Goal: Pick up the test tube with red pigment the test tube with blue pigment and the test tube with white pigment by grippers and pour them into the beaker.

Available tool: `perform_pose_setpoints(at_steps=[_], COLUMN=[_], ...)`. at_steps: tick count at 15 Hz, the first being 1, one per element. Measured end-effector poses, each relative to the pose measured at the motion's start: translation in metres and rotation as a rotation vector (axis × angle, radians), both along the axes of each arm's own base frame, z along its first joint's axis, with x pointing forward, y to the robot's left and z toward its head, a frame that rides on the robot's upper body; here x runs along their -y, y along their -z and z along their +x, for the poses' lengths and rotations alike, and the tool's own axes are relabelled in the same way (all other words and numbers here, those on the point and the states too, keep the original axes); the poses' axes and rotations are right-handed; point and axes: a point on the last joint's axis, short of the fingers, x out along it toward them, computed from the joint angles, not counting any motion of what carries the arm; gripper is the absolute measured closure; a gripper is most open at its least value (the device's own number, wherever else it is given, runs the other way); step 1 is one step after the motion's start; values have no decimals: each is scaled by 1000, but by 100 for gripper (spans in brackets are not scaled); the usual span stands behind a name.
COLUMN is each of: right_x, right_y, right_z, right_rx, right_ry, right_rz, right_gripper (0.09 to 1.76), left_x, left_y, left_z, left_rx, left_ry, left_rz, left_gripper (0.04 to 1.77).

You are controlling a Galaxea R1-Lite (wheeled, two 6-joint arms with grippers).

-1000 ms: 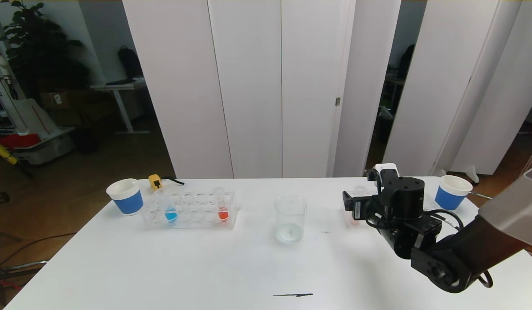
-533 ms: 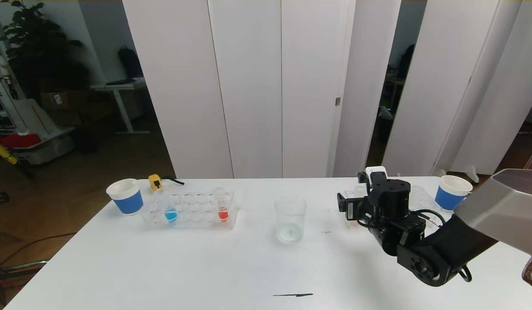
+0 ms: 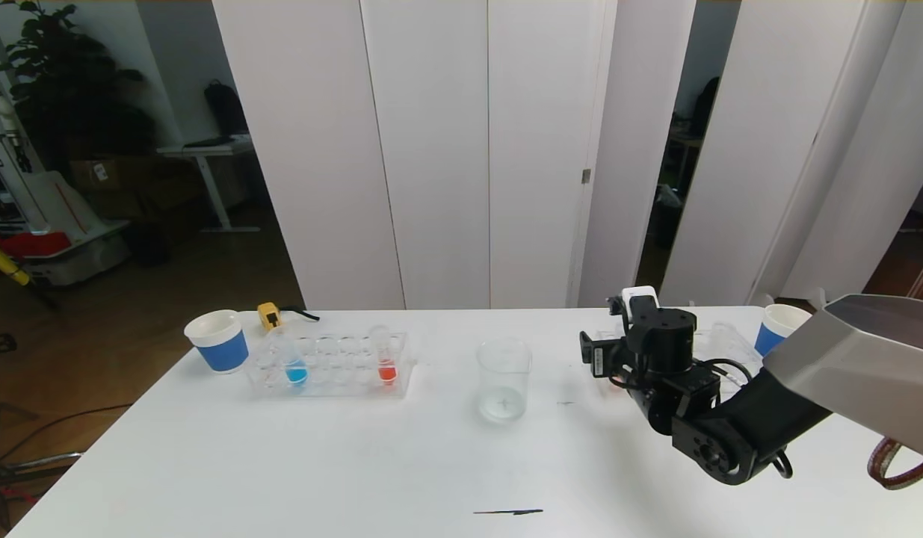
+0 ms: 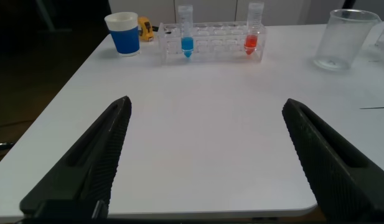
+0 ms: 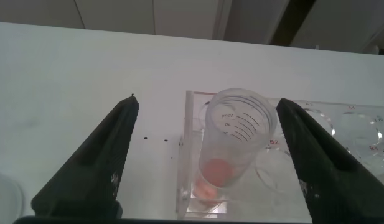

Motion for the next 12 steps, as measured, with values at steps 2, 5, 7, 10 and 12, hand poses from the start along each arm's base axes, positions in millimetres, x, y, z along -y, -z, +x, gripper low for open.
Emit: perform_pose_setpoints(at_steps=[2, 5, 7, 10, 12], right_x=[-1, -2, -2, -2, -2], right_y=[3, 6, 7, 7, 6], right_z=[3, 5, 6, 6, 6], right_rx=[0, -3, -5, -4, -2], right_ry=[2, -2, -1, 0, 0], right_rz=[-7, -6, -7, -3, -2], right_gripper=[109, 114, 126, 126, 126], left_x=[0, 0, 0, 0, 0], left_y=[0, 0, 0, 0, 0], left_z=[0, 0, 0, 0, 0], left_rx=[0, 0, 0, 0, -1], left_ry=[0, 0, 0, 0, 0], left_rz=[0, 0, 0, 0, 0], left_gripper=[8, 8, 8, 8, 8])
